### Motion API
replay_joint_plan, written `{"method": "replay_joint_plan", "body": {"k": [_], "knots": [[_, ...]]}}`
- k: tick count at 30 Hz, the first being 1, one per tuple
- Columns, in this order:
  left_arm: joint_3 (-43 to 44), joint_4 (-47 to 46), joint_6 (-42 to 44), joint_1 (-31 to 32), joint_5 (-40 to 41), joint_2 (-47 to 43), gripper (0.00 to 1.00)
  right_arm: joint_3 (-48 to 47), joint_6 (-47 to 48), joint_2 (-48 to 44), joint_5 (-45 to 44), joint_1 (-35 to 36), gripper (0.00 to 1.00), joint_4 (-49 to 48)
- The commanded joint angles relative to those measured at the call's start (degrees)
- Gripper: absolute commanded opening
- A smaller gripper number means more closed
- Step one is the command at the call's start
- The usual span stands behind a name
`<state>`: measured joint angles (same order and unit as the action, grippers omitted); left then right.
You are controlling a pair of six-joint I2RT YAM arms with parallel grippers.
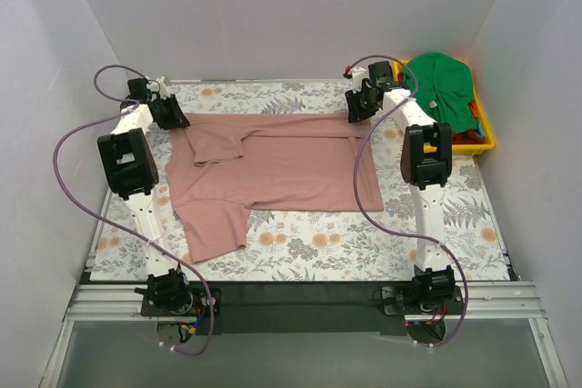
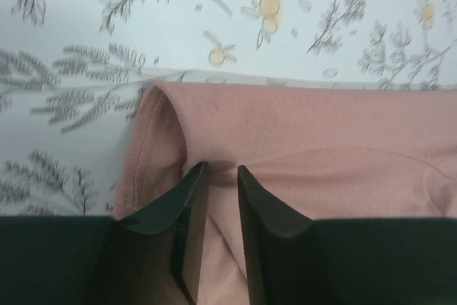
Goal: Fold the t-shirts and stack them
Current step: Fold the tshirt
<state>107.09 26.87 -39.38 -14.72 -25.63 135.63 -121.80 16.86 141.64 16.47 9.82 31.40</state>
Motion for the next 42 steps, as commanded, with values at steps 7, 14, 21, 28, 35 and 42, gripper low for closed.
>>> {"method": "replay_joint_plan", "body": {"k": [7, 14, 21, 28, 35, 42], "knots": [[13.49, 6.94, 2.00, -0.57, -5.13, -3.61, 0.47, -3.55, 3.08, -10.38, -0.57, -1.48, 0.74, -1.52], [0.36, 18.90, 19.37, -1.98, -11.54, -21.44, 0.67, 13.24, 10.73, -30.80, 4.88, -0.25, 0.86, 5.13], [-25.81, 35.08, 47.22, -3.56, -17.53, -38.40, 0.63, 36.61, 20.48, -44.78, 2.96, 5.63, 0.68, 12.72], [-49.92, 29.65, 57.46, -3.56, -9.36, -55.37, 0.58, 53.93, 25.67, -53.84, -1.44, 7.66, 0.58, 12.46], [-56.20, 25.77, 60.03, -3.47, -6.45, -60.05, 0.57, 62.29, 26.91, -55.34, -3.81, 9.24, 0.54, 7.89], [-54.62, 25.42, 58.63, -3.47, -6.10, -58.47, 0.57, 65.63, 27.26, -55.16, -6.18, 12.23, 0.50, 6.13]]}}
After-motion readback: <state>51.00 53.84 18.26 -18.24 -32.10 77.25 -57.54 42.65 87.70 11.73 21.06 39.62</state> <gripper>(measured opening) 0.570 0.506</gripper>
